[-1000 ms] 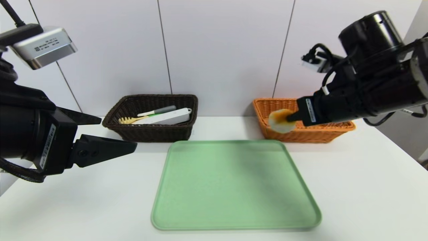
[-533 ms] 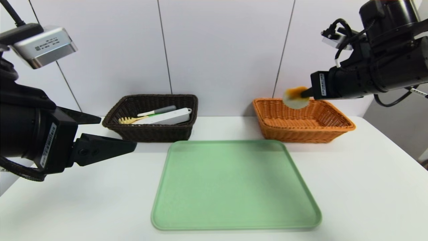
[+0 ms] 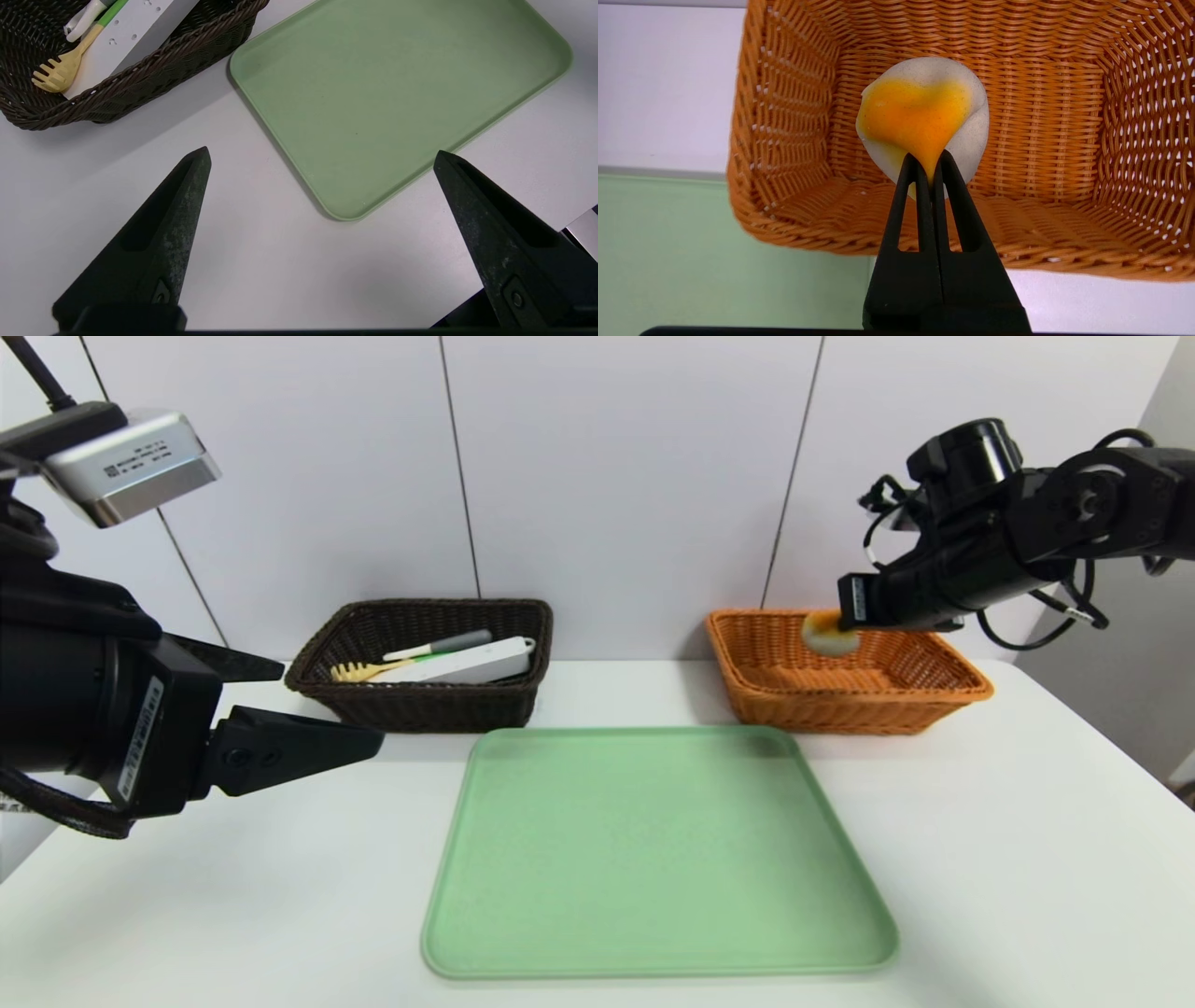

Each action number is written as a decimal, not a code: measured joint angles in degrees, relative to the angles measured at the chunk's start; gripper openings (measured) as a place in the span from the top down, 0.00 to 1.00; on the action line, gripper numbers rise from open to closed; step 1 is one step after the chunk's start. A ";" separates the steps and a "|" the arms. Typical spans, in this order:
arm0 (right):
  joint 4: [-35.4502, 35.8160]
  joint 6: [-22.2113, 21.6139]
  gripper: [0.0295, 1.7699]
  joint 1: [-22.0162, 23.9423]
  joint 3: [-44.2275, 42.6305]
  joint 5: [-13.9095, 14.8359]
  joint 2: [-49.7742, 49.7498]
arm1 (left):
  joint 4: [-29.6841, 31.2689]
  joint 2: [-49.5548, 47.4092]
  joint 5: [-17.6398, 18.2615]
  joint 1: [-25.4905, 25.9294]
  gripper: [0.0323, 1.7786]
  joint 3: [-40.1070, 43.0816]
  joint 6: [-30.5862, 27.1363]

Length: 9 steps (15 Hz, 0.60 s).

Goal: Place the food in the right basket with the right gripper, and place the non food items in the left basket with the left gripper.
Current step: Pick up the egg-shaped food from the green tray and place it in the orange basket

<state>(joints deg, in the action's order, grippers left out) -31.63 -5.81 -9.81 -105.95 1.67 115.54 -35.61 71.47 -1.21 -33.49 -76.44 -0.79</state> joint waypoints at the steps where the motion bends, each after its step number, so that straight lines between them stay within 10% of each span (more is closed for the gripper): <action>1: -0.26 0.52 0.95 0.61 -1.07 -0.20 1.60 | 0.02 -0.01 0.00 0.00 0.05 0.00 0.00; 9: -0.52 1.52 0.36 2.68 -2.34 -2.35 4.33 | -0.05 -0.37 -0.17 0.02 0.05 0.00 0.05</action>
<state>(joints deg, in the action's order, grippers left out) -32.16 -4.29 -7.13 -108.29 -0.68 119.87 -35.66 71.11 -1.38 -33.46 -76.44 -0.74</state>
